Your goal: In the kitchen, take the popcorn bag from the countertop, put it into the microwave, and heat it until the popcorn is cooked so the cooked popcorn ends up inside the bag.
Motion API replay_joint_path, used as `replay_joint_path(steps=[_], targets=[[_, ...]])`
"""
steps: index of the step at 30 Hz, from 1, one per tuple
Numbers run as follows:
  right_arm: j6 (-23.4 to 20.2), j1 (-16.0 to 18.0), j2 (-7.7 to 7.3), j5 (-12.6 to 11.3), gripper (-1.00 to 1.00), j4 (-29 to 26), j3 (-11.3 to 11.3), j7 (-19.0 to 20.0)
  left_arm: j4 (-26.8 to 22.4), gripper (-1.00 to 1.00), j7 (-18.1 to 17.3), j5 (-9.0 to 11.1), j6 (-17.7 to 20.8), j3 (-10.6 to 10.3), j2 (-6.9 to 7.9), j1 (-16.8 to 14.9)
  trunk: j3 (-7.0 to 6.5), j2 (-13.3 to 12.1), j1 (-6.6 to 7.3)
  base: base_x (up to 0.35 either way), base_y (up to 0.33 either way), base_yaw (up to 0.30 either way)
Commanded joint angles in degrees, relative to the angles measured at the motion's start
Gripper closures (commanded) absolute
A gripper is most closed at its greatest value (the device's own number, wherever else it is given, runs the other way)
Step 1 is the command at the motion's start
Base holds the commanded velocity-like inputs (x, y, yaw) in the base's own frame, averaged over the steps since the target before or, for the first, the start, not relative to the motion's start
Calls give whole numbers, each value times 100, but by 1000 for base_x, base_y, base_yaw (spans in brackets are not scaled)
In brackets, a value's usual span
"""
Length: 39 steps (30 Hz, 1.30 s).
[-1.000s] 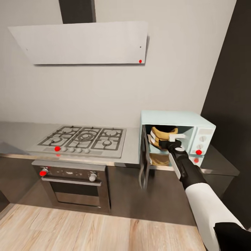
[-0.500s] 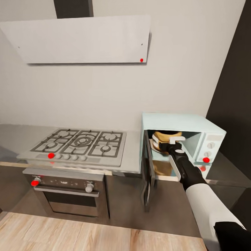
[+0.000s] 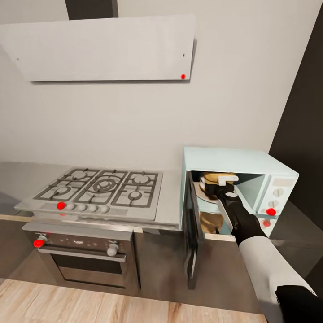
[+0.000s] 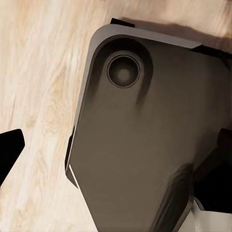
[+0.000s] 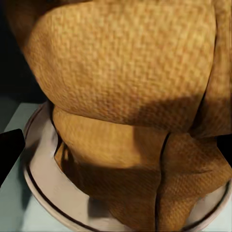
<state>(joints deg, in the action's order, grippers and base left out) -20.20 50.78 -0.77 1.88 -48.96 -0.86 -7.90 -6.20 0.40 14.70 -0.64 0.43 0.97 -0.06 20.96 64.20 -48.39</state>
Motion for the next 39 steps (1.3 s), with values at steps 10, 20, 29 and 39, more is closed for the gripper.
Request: replay_joint_path(steps=[10, 20, 29, 39], targets=[[-36, 2, 5, 0, -100, -5, -18, -23, -4, -100, 4, 25, -7, 1, -9, 1, 6, 3, -1, 10, 0, 0], [-99, 2, -32, 5, -100, -8, -11, -4, -4, -100, 13, 25, -7, 2, -18, -2, 6, 3, -1, -297, 0, 0], [-332, 2, -405, -24, -100, 627, -11, -15, -4, -100, 13, 25, -7, 1, -18, -2, 6, 3, -1, -334, 0, 0], [-328, 2, -519, -21, -100, 1166, -9, 5, -4, -100, 12, 8, -15, -14, -20, -2, 6, 3, -1, -334, 0, 0]])
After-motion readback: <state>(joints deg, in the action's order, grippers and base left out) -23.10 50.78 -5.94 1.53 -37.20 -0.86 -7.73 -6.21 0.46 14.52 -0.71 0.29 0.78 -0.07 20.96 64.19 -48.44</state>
